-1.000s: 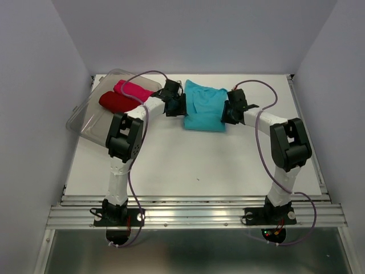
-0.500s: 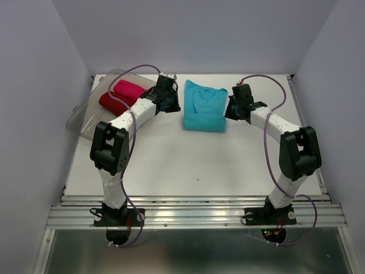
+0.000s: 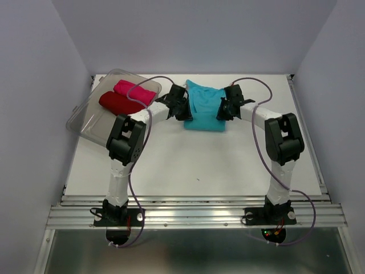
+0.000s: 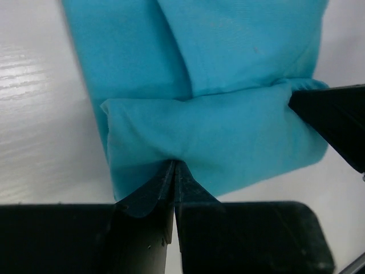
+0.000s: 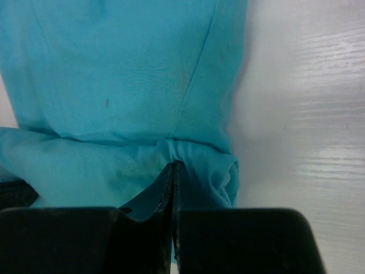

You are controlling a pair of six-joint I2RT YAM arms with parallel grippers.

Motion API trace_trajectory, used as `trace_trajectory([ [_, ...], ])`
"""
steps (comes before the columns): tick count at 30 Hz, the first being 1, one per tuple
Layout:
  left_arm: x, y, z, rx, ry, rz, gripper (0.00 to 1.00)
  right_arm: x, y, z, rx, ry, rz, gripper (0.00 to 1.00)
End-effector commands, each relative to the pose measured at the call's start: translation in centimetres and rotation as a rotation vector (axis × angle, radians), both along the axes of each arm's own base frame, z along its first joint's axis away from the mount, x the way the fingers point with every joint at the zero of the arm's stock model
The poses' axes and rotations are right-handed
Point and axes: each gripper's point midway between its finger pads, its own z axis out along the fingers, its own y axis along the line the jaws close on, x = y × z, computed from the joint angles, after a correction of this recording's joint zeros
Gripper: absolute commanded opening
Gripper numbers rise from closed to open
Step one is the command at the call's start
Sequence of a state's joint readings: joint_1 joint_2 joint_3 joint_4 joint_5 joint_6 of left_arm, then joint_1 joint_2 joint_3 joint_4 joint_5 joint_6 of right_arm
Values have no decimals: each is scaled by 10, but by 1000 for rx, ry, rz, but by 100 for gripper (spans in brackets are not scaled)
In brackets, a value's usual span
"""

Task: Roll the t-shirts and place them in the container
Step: Roll the T-shirt to the center of the board.

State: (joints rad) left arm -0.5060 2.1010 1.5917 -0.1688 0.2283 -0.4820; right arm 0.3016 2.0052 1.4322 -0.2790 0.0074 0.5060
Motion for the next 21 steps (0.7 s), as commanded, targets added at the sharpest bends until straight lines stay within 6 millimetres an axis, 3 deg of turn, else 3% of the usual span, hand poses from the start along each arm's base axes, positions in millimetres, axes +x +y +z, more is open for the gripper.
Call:
trace_trajectory([
  [1,21,-5,4,-8,-24,14,15,7,4,-7,29,5,-19,1],
  [4,21,1,-8,29,-3,19,14,-13,-8,-26,-1,49,-51,1],
  [5,22,2,-6,34,-12,23,14,-11,-8,-18,2,27,-54,1],
  [6,19,6,-9,44,-2,22,14,-26,-8,-29,-4,58,-48,1],
  [8,13,12,-8,68,5,16,14,-36,-7,-18,8,44,-50,1],
  [10,8,18,-9,87,10,15,14,-60,-8,-26,5,75,-45,1],
  [13,-5,28,-7,110,16,19,14,-93,3,-19,27,86,-31,1],
  [14,-13,31,-6,108,15,16,14,-103,12,-6,56,68,-24,1],
  [17,-26,37,-3,103,26,10,14,-135,25,-8,80,106,-15,1],
  [18,-29,37,-2,98,25,8,14,-148,39,-7,91,113,15,1],
  [21,-38,37,2,81,29,-5,15,-171,51,1,116,133,-1,1],
])
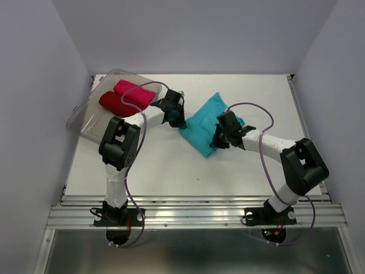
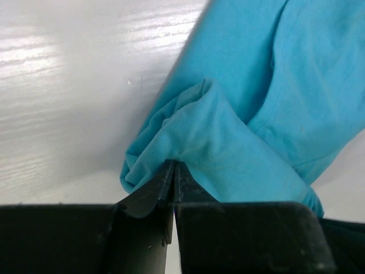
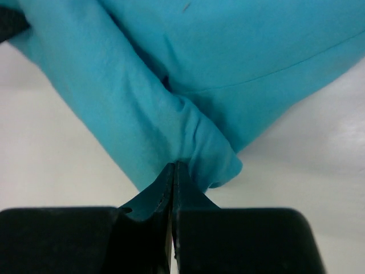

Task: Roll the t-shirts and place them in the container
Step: Roll the T-shirt to the center of the board.

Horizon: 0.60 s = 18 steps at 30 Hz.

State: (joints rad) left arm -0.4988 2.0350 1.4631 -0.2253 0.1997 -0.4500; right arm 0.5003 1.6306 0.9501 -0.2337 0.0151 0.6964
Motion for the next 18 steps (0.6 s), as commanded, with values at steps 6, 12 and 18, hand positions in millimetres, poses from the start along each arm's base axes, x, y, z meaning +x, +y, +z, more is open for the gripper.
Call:
trace_trajectory([
  [6,11,9,64,-2,-135,-14,19,-24,7,50,-11,-77,-54,3],
  [12,15,8,102,-5,-194,-45,25,4,-26,60,-288,-154,-43,11],
  [18,-23,-5,105,-113,-149,-53,19,61,-61,59,-359,-155,-131,9],
])
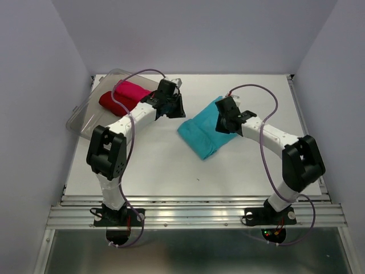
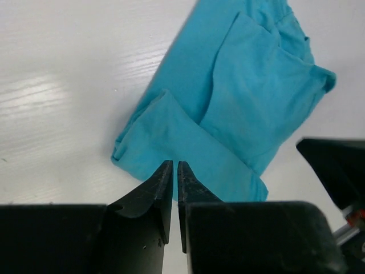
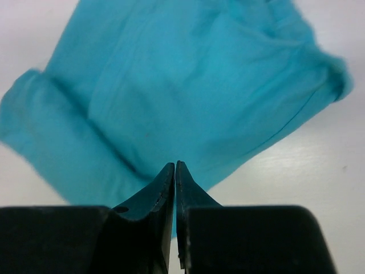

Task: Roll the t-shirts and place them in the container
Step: Roll the T-shirt to the center of the board.

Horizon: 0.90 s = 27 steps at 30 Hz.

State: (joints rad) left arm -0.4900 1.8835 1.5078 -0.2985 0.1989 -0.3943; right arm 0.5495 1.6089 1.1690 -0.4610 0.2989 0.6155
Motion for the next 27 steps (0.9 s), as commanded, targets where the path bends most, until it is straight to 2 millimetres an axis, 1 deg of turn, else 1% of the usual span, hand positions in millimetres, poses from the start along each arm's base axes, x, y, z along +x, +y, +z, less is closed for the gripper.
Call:
trace_trajectory([
  [1,-30,-15,28,-93,-16,-30,19,42,-50,0,-120,-24,-85,9],
  [2,-40,-24,25,-101,-13,-48,19,53,-53,-3,-123,-24,-86,9],
  [3,-45,-30,23,-109,-3,-52,19,59,-58,-7,-126,-16,-90,9],
  [4,-49,-34,20,-109,6,-57,19,66,-68,-20,-129,15,-107,9],
  [5,-52,-38,12,-104,24,-53,19,72,-71,-22,-133,18,-116,9],
  [6,-56,-42,6,-105,41,-56,18,73,-76,-30,-144,34,-120,9],
  [7,-61,-48,0,-113,55,-62,18,78,-81,-31,-155,33,-130,9],
  [8,-63,-51,-10,-109,73,-61,18,79,-85,-40,-164,47,-137,9],
  [9,-67,-52,-19,-110,92,-68,18,81,-90,-43,-164,52,-147,9],
  [11,-69,-58,-29,-112,107,-78,18,78,-92,-53,-177,70,-144,8],
  [12,-69,-58,-41,-97,125,-78,18,75,-92,-59,-177,84,-142,8],
  [13,-70,-57,-49,-82,136,-86,18,66,-92,-69,-171,107,-136,7],
  [14,-70,-56,-60,-63,154,-89,18,62,-92,-74,-165,117,-136,7],
  [16,-71,-54,-68,-38,170,-95,17,51,-89,-80,-131,131,-133,6],
  [17,-73,-53,-71,-29,175,-102,17,36,-92,-91,-130,166,-135,5],
  [18,-74,-48,-74,-8,176,-104,17,30,-84,-87,-102,157,-129,5],
  [19,-75,-46,-74,3,175,-110,17,13,-85,-97,-108,188,-122,5],
  [20,-74,-43,-71,6,167,-111,17,5,-84,-98,-103,195,-124,5],
  [21,-75,-39,-71,22,163,-120,17,-2,-80,-98,-85,199,-138,5],
  [22,-75,-36,-69,29,156,-124,17,-9,-74,-92,-66,190,-129,5],
  [23,-74,-33,-67,36,152,-129,17,-15,-75,-91,-56,195,-142,5],
  [24,-73,-30,-61,35,145,-133,17,-26,-73,-94,-56,206,-140,5],
  [25,-74,-27,-57,47,139,-143,17,-30,-71,-90,-45,201,-146,5],
  [26,-74,-25,-53,52,129,-146,17,-30,-72,-79,-35,177,-154,5],
  [27,-73,-22,-42,52,113,-142,18,-29,-74,-72,-36,162,-159,5],
])
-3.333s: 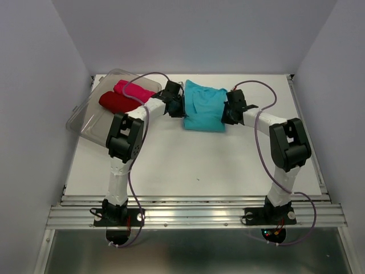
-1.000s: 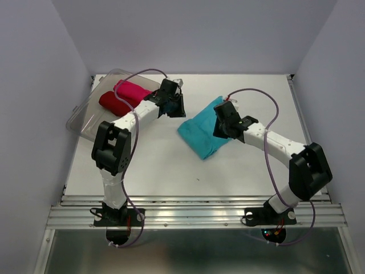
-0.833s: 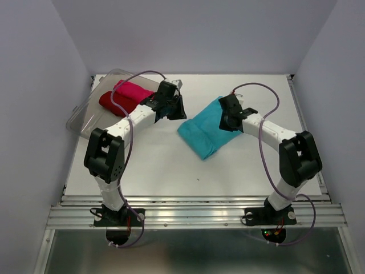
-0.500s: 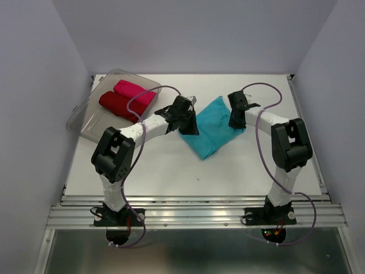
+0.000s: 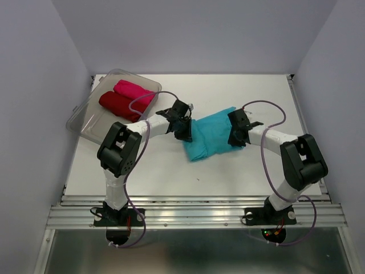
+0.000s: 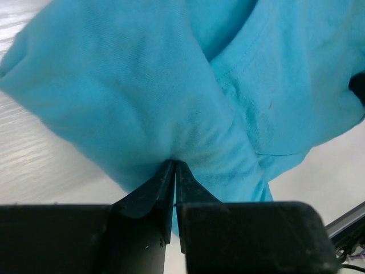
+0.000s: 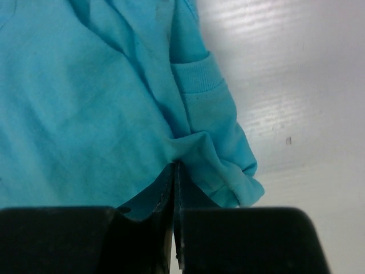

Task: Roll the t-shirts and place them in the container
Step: Roll the T-shirt to the center of the board.

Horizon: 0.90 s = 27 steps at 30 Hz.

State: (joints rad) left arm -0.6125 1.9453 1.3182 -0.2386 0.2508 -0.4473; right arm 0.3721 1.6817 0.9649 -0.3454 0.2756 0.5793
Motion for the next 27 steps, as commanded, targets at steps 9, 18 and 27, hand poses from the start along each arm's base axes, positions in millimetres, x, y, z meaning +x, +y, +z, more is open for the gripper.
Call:
trace_trajectory([
  [9,9,48,118,-33,-232,-5,48,10,23,116,-89,-199,72,45],
  [18,12,130,116,-43,-181,256,63,-20,165,109,-303,-229,494,70],
  [27,7,186,124,10,-189,433,67,-41,213,65,-379,-161,645,71],
])
